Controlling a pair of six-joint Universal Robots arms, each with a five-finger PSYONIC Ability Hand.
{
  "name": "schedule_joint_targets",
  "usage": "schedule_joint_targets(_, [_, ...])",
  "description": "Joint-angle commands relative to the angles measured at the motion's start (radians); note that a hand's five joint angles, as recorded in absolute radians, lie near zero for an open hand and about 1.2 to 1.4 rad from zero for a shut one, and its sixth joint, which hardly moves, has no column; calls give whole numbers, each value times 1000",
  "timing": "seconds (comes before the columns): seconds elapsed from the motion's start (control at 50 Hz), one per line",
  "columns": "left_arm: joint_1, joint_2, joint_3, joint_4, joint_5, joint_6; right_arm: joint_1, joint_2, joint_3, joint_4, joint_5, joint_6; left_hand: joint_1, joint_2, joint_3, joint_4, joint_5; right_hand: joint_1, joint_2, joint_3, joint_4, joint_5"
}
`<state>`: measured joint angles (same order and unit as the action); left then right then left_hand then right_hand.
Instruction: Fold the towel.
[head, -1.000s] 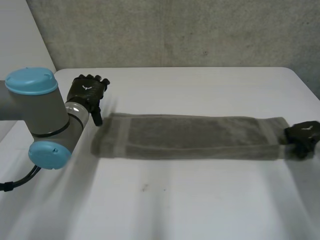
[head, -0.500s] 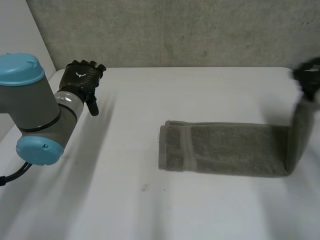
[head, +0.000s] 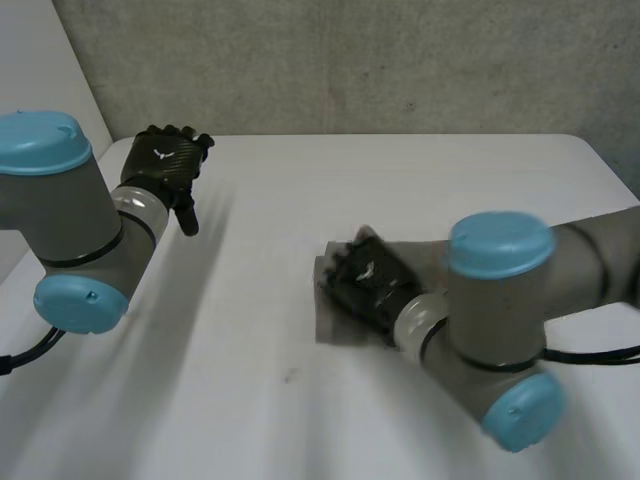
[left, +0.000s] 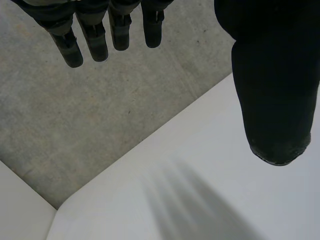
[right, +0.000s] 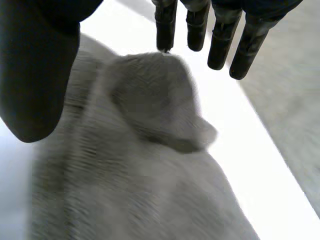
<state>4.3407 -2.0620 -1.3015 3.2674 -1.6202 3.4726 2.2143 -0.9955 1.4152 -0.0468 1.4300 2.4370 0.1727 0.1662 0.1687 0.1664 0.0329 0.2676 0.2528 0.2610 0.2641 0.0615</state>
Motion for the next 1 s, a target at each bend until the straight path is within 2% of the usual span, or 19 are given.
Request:
schedule_joint_targets(0.02, [-3,-3,-4,0,0,0,-209,-170,109,-30,-17,233,6,12,10,12,-29,-93,-78,-86,-90,-62])
schedule_joint_targets(0.1, [-6,-4,-16,3,0,2,-297,-219,169,-30,-39,278,6,12,10,12,-29,-93,-78,-86,-90,-62])
schedule_joint_targets(0.14, [-16,-4,-25,8,0,3,-390,-241,230,-28,-88,283,9,15,12,15,-26,-93,-78,-86,-90,-62])
schedule_joint_targets(0.16, [-16,-4,-25,8,0,3,-390,-241,231,-28,-88,283,9,15,12,15,-26,-93,-78,-86,-90,-62])
schedule_joint_targets(0.2, [-33,-9,-27,8,0,6,-458,-242,280,-18,-138,269,9,15,12,15,-26,-93,-78,-86,-90,-62])
schedule_joint_targets(0.36, [-65,-15,-36,8,2,3,-582,-236,387,-30,-204,189,47,53,50,53,12,-93,-78,-86,-90,-62])
schedule_joint_targets(0.42, [-81,-17,-39,8,5,3,-588,-235,392,-30,-209,174,50,56,54,56,15,-93,-78,-86,-90,-62])
schedule_joint_targets(0.52, [-182,-49,-22,23,60,-15,-587,-239,395,-30,-207,159,73,79,77,79,38,-93,-78,-86,-90,-62])
schedule_joint_targets(0.54, [-182,-49,-22,23,60,-15,-587,-239,395,-30,-207,159,73,80,77,79,38,-93,-78,-86,-90,-62])
schedule_joint_targets(0.58, [-229,-61,2,57,74,-71,-588,-241,398,-31,-209,163,111,118,115,117,76,-93,-78,-86,-90,-62])
schedule_joint_targets(0.68, [-280,-96,53,77,77,-176,-588,-242,415,-45,-211,169,143,150,147,150,109,-93,-78,-86,-90,-62])
schedule_joint_targets(0.74, [-322,-128,100,77,77,-201,-587,-242,429,-65,-209,168,141,147,145,147,106,-93,-78,-86,-90,-62])
schedule_joint_targets(0.88, [-375,-228,220,69,74,-214,-587,-242,452,-76,-209,160,138,144,142,144,103,-93,-78,-86,-90,-62])
schedule_joint_targets(1.0, [-406,-315,295,52,76,-279,-584,-242,467,-108,-209,159,138,144,142,144,103,-93,-78,-86,-90,-62])
